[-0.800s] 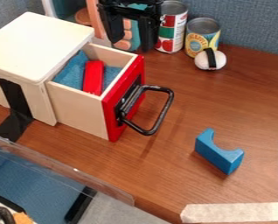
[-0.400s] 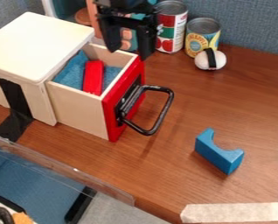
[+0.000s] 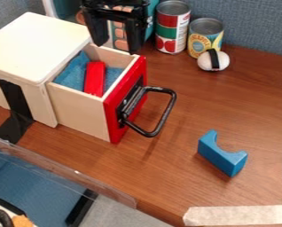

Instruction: Take the red object from the drawer and put it on the middle part of the table

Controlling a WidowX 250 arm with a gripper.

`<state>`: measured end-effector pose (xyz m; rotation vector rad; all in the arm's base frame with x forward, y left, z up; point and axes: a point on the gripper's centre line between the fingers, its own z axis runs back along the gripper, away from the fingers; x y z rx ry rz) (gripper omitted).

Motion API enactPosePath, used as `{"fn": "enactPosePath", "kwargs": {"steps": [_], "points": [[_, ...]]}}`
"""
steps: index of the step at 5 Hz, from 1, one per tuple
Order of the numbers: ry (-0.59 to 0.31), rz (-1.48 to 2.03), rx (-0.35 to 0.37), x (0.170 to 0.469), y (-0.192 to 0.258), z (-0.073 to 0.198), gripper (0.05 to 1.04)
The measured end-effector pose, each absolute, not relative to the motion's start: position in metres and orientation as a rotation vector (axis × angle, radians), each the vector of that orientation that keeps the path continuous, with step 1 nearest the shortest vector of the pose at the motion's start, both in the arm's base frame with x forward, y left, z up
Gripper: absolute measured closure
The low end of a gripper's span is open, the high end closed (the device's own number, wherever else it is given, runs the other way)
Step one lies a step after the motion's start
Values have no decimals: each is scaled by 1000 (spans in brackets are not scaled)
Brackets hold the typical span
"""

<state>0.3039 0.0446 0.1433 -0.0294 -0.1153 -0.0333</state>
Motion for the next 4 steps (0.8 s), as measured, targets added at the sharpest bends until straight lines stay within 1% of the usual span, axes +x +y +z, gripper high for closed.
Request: {"fn": "enactPosePath", "kwargs": {"steps": [1,2,3,4], "points": [[-124,46,35,301,50,141,85],[-121,124,115,300,50,138,85],[-120,277,164,297,58,138,85],[-126,359,192,293,64,130,85]]}}
